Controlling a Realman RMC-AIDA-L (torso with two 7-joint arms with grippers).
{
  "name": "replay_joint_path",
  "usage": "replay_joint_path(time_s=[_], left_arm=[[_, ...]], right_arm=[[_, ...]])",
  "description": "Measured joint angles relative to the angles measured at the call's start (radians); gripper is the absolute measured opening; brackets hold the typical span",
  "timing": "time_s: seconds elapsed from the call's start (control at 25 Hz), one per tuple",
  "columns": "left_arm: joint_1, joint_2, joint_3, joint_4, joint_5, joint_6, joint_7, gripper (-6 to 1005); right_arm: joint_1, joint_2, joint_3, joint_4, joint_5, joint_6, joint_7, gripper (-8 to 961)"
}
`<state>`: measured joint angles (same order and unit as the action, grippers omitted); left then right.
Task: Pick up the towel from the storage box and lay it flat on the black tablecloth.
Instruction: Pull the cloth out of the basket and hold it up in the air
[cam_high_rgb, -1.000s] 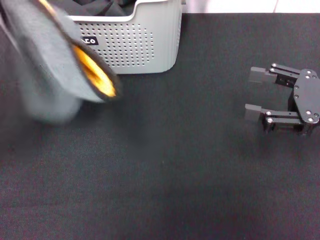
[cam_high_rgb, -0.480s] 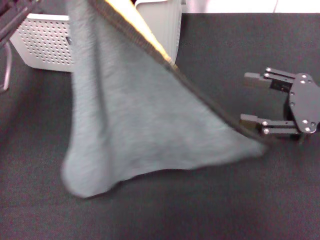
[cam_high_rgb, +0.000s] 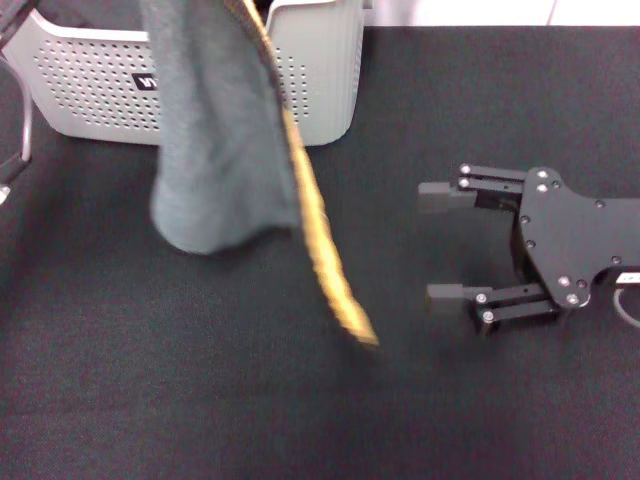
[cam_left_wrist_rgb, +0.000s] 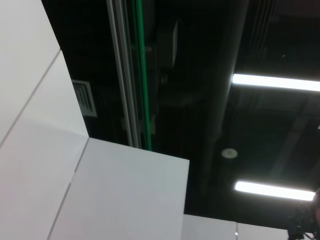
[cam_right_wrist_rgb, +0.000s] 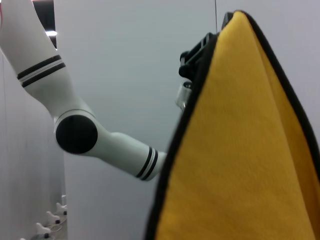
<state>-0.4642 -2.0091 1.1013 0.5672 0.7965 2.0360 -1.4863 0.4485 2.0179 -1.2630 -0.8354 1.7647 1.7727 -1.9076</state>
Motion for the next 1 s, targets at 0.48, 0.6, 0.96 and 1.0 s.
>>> replay_joint_path(time_s=[0.48,0.6,0.96,1.0], left_arm=[[-0.005,-0.017,-0.048,-0.054,0.000,-0.004,0.069,10],[-0.006,-0.030,-0.069,-0.055,-0.015,-0.005,0.064,10],[0.002,-0.053,-0.078,-0.074,-0.067,-0.005,0.056,10],[0.002,-0.053,-0.075,-0.075,-0.067,-0.005,0.053,10]], right_arm=[[-0.042,0.004,-0.028,-0.074,0.031,-0.005,-0.006,793],[-0.033,0.007,-0.058,-0.053,0.032,-0.035,-0.022,788],[-0.030,0.009,-0.104,-0.049,0.051,-0.128,-0.037,773],[-0.032,0.008,-0.103,-0.045,0.060,-0.133,-0.048,772]])
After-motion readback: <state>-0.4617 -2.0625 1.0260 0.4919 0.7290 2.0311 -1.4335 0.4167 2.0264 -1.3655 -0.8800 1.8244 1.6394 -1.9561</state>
